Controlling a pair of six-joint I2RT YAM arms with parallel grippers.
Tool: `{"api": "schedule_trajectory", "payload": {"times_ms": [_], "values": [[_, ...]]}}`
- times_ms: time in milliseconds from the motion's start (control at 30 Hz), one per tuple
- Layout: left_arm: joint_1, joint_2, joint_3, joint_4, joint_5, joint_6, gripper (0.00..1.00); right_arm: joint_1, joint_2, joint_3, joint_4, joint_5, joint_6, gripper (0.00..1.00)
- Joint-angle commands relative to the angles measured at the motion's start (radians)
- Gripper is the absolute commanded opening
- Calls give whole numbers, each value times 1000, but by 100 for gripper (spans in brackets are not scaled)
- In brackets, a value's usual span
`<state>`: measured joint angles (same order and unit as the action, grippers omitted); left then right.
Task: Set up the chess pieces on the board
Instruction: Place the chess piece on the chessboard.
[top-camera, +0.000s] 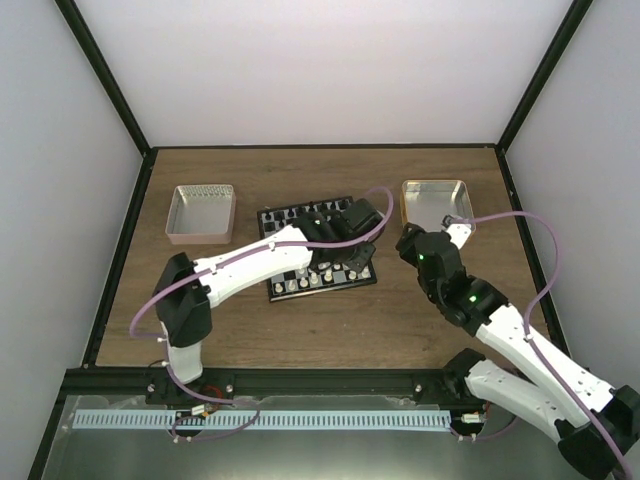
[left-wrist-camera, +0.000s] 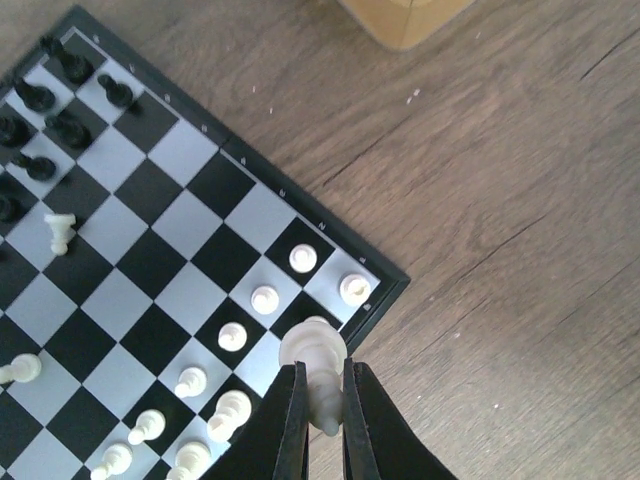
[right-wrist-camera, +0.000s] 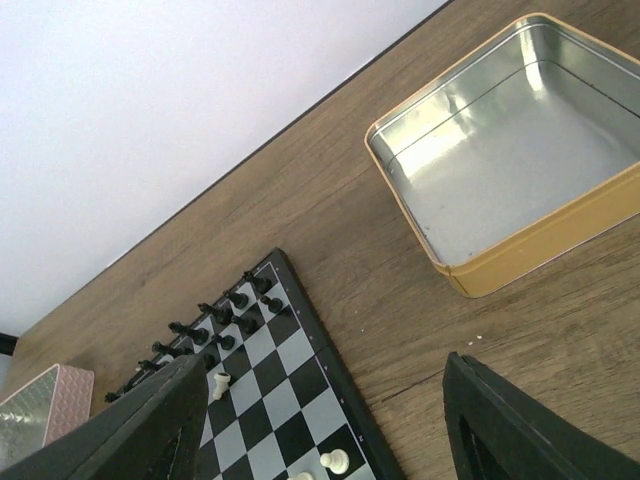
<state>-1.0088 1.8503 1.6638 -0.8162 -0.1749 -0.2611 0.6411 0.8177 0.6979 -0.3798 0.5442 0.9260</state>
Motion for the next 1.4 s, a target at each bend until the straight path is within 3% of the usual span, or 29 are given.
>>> {"api": "schedule_trajectory", "payload": {"times_ms": [0, 533, 1367], "values": [[0, 64, -4, -68, -13, -19, 7, -2, -25, -19, -34, 66, 37, 66], [39, 172, -58, -67, 33, -48, 7, -1, -26, -28, -45, 45, 43, 66], [80, 199, -122, 7, 77, -43, 10, -1, -22, -29, -36, 32, 40, 66]]}}
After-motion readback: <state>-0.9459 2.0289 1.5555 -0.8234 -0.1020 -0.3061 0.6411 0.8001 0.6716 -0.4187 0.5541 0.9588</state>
